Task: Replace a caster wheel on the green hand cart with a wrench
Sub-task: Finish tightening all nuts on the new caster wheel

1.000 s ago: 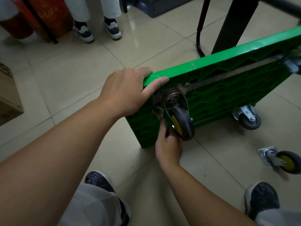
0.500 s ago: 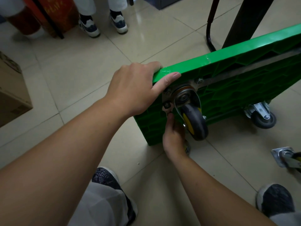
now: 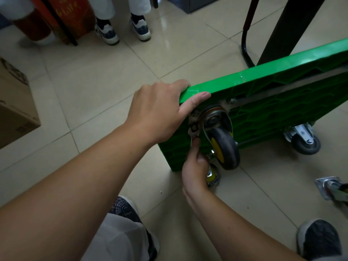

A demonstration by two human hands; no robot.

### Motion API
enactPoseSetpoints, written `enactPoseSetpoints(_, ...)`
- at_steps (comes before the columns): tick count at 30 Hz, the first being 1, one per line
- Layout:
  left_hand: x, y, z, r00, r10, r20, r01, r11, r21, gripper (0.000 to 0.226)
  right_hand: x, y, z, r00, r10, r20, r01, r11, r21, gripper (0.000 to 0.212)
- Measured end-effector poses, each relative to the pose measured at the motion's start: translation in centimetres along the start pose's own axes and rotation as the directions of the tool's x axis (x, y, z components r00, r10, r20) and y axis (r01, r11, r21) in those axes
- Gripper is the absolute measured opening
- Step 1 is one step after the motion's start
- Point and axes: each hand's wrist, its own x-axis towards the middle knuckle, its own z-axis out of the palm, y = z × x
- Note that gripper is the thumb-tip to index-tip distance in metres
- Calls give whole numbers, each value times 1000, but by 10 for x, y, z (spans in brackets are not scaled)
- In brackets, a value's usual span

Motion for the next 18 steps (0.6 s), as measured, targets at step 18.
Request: enactPoseSetpoints(18, -3, 6, -4, 1000, 5, 29, -4, 1000, -18, 71, 49, 140, -131, 933, 353, 63, -116, 463, -879, 33)
